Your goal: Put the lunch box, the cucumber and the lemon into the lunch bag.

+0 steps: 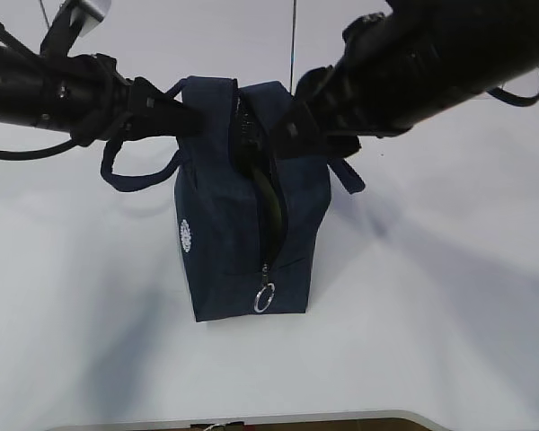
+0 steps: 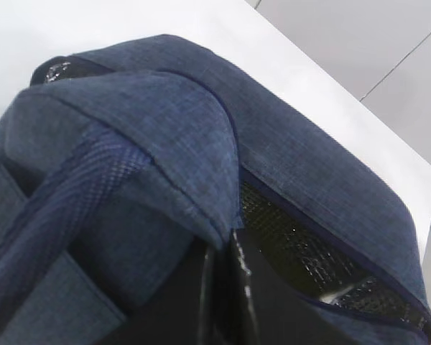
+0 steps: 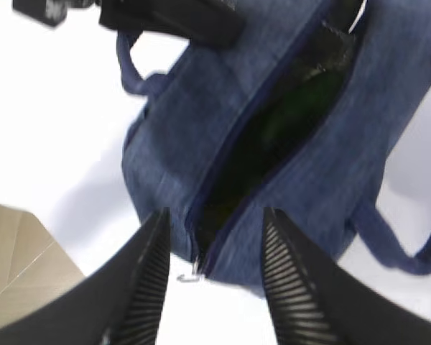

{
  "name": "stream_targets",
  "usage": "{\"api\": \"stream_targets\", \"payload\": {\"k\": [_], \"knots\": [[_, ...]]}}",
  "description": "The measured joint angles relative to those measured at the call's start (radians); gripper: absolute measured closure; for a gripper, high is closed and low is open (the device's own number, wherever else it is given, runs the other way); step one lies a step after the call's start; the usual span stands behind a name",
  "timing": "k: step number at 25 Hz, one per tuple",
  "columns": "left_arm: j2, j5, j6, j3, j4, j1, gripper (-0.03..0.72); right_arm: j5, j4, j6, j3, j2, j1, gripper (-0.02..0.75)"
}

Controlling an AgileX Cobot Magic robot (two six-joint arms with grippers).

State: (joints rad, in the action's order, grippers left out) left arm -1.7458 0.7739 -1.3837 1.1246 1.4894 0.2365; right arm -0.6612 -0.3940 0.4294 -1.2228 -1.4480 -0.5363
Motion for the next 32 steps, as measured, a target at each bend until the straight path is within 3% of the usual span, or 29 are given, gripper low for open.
{"api": "stream_targets", "payload": {"k": [8,22,32], "knots": [[0.0,-0.01,0.0,0.0,0.0,0.0,0.698,0.056,-0.152,0.165,0.195,0.101,0.0,0.393],[0.0,-0.012,-0.002,0.0,-0.001,0.0,0.698,0.095,-0.531,0.527,0.438,0.147,0.0,0.393],[0.0,-0.012,-0.002,0.0,-0.001,0.0,0.698,0.182,-0.916,1.069,0.562,0.147,0.0,0.393]]}}
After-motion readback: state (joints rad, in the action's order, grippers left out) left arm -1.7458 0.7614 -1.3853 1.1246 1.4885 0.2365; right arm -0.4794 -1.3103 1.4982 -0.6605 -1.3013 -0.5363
